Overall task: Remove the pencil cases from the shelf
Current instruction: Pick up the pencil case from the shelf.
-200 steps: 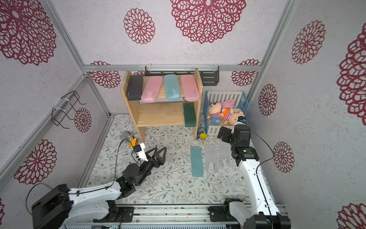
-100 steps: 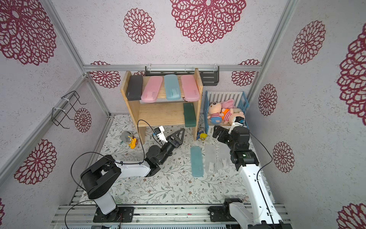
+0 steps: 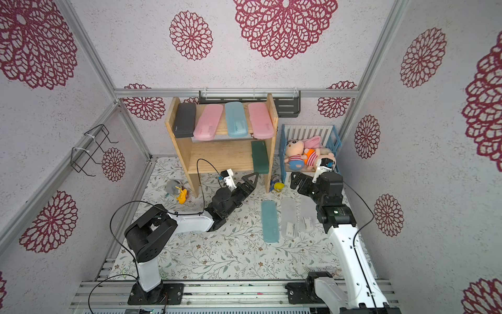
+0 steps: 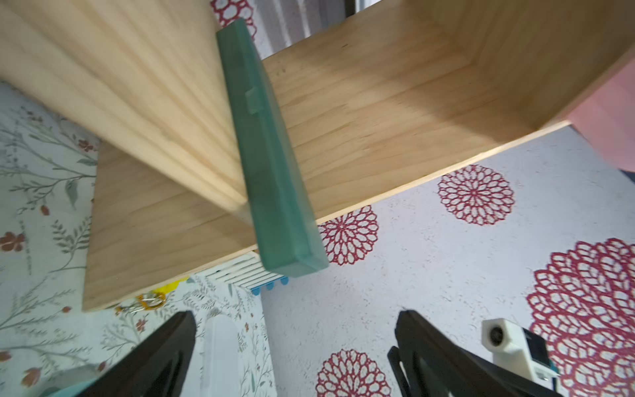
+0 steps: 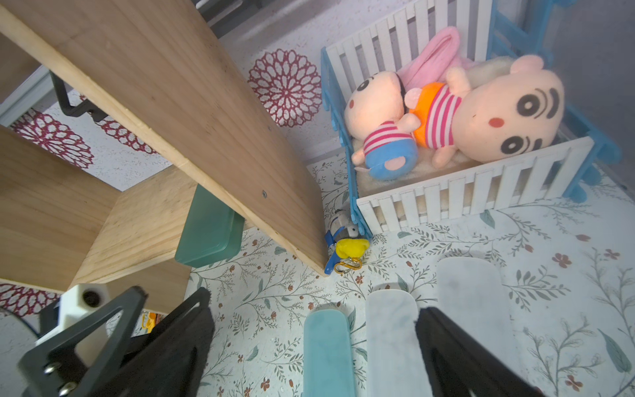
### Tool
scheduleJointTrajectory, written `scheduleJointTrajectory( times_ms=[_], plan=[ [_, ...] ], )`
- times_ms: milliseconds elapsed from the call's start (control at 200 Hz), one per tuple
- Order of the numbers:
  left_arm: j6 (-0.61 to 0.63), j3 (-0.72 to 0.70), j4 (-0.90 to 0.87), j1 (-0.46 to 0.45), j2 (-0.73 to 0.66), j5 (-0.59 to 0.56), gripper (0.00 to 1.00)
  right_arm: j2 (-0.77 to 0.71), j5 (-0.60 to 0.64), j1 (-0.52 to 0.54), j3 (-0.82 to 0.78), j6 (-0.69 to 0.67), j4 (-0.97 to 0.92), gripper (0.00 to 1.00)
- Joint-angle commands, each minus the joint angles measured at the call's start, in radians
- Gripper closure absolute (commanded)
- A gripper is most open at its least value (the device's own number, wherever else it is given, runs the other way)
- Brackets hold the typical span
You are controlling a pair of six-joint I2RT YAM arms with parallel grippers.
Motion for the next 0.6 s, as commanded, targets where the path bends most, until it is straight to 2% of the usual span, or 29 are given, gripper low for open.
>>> scheduleJointTrajectory(
  times_ms=[0,295,595],
  plan=[
    [-0.012,0.066,-0.094,0.009,-0.004,0.025,0.03,0.003,-0.028,0.003,0.014,-0.021,0.015,0.01],
    [-0.066,0.141,-0.1,0.02,0.102,0.049,0.03,0.024,-0.03,0.003,0.018,-0.029,0.014,0.01],
    [-0.071,0.152,-0.109,0.045,0.104,0.038,0.02,-0.029,-0.04,0.004,-0.041,0.029,0.081,0.01]
  ],
)
